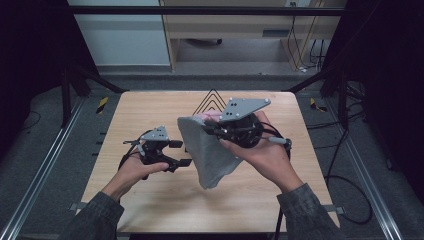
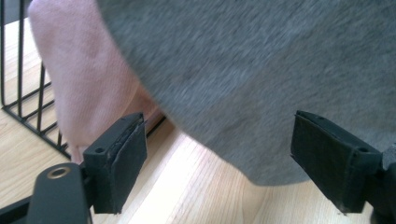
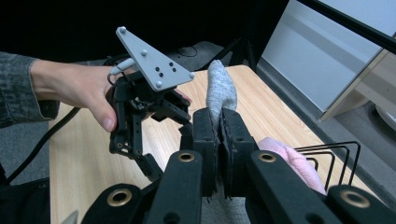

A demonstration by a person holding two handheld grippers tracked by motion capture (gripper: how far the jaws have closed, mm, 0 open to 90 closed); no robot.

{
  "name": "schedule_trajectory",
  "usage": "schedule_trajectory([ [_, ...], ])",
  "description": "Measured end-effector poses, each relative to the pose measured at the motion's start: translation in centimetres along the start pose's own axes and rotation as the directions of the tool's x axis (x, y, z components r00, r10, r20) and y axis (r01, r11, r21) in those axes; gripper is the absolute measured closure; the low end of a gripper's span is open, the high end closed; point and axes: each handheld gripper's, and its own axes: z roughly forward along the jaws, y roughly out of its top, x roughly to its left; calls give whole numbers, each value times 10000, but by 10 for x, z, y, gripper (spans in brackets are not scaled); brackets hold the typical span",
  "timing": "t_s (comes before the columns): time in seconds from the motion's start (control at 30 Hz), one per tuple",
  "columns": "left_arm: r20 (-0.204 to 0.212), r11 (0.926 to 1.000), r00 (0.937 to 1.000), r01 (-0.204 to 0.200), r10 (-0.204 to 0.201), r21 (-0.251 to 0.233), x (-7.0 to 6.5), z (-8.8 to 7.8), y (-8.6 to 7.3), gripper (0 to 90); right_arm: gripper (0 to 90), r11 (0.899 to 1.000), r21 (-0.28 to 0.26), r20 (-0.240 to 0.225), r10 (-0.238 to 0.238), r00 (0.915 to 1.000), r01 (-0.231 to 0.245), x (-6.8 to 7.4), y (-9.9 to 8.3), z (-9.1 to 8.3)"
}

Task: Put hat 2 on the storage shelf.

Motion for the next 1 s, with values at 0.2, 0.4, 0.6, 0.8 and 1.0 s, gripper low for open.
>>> schedule_trajectory([
  [0.2, 37, 10000, 10000, -12, 12, 96, 0, 12, 3, 190, 860, 10000, 11, -24, 1, 10000, -1, 1, 1, 1],
  [0.4, -196, 9999, 9997, -125, 125, -6, -1, 14, 3, 436, 860, 10000, -13, 51, 81, 10000, -81, 0, -2, 1],
  [0.6, -153, 9994, 9993, -331, 331, -25, -5, 15, 6, 822, 860, 9991, -1, 271, 431, 9987, -431, -6, -15, -1],
  [0.8, -481, 9989, 9978, -448, 454, 128, -10, 4, 15, 871, 860, 9955, 87, 706, 934, 9931, -943, -19, -33, -7],
  [1.0, -916, 9973, 9931, -717, 730, 176, -14, -24, 43, 872, 860, 9903, -198, 1189, 1391, 9831, -1378, -32, -38, -18],
])
